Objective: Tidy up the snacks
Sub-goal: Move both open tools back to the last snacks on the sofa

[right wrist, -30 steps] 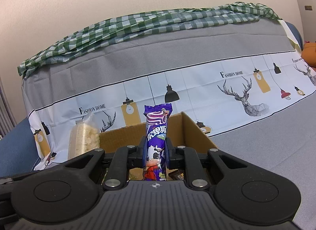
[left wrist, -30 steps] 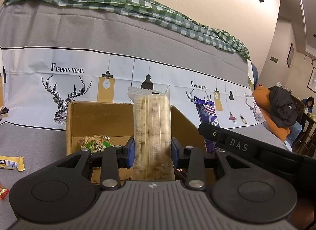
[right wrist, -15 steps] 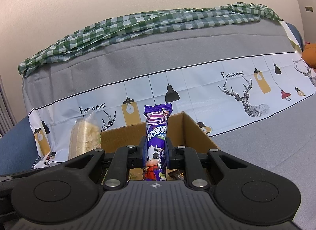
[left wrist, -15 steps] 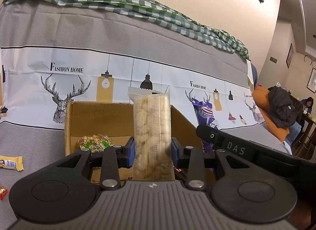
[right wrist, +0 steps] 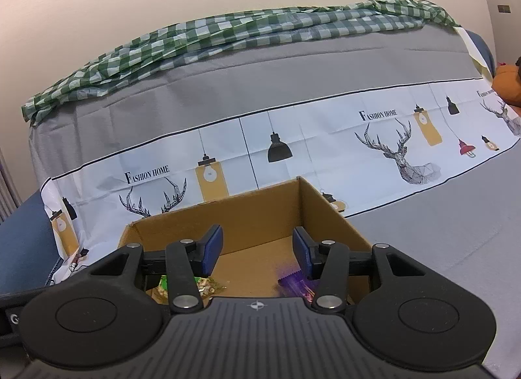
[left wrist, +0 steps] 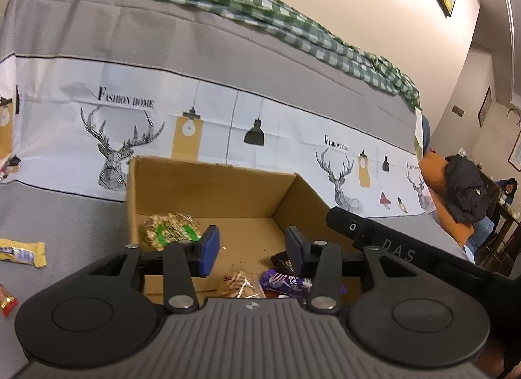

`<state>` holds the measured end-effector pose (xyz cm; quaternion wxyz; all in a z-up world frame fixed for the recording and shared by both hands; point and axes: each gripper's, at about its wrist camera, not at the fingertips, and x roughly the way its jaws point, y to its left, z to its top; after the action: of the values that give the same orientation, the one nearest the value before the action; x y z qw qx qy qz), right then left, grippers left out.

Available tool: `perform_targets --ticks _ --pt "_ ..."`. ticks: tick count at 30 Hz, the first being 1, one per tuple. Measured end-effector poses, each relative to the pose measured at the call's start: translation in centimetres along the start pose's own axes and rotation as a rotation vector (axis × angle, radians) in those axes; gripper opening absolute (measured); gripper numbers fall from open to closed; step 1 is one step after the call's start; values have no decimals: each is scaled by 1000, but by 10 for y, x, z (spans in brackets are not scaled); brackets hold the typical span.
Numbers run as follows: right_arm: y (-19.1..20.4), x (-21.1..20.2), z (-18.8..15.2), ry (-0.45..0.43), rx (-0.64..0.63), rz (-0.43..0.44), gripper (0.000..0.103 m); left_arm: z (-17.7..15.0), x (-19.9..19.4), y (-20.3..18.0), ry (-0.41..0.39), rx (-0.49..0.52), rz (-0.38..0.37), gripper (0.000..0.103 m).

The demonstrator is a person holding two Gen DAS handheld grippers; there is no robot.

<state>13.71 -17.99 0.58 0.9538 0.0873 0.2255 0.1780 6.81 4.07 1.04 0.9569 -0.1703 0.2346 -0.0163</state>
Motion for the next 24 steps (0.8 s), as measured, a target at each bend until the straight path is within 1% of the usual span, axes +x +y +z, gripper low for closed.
perform_targets --ticks 1,2,3,4,5,7,8,10,12,13,14,16,17,19,21,24 --pt "3 0 0 -1 -2 3 49 1 -3 3 -9 -1 1 33" --pt "5 0 -1 -3 -5 4 49 2 -7 6 -18 -5 0 27" --pt "9 -1 -2 -7 -11 3 49 3 -11 11 -27 -8 5 25" --pt "13 -1 -3 -7 -16 3 49 4 -14 14 -34 -7 12 19" --pt "18 -1 -4 -6 -20 8 49 5 -18 18 -39 -5 21 17" --pt "28 -1 -7 -7 -34 21 49 9 -25 28 -33 -15 27 17" --pt "34 -2 -9 -9 -45 30 49 11 -29 34 -24 -22 28 15" --pt "47 -2 -13 -14 -63 52 49 24 -39 44 -18 -17 26 14" --pt "60 -3 -16 -15 -73 86 40 44 -47 53 -12 7 40 14" --pt "66 -4 -18 -14 -75 107 31 55 -47 57 1 9 50 14" --pt "73 -5 -19 -13 -82 131 26 67 -45 64 27 2 53 14" --pt "87 -7 -22 -19 -100 175 25 86 -40 80 56 -29 69 14" --pt "93 -10 -24 -25 -111 196 25 91 -39 90 56 -45 79 14" --pt "107 -13 -30 -29 -139 234 25 92 -37 113 58 -99 92 14" --pt "120 -15 -36 -19 -163 269 25 80 -35 136 76 -130 107 14" --pt "139 -17 -46 4 -204 329 25 64 -21 163 199 -106 216 14"
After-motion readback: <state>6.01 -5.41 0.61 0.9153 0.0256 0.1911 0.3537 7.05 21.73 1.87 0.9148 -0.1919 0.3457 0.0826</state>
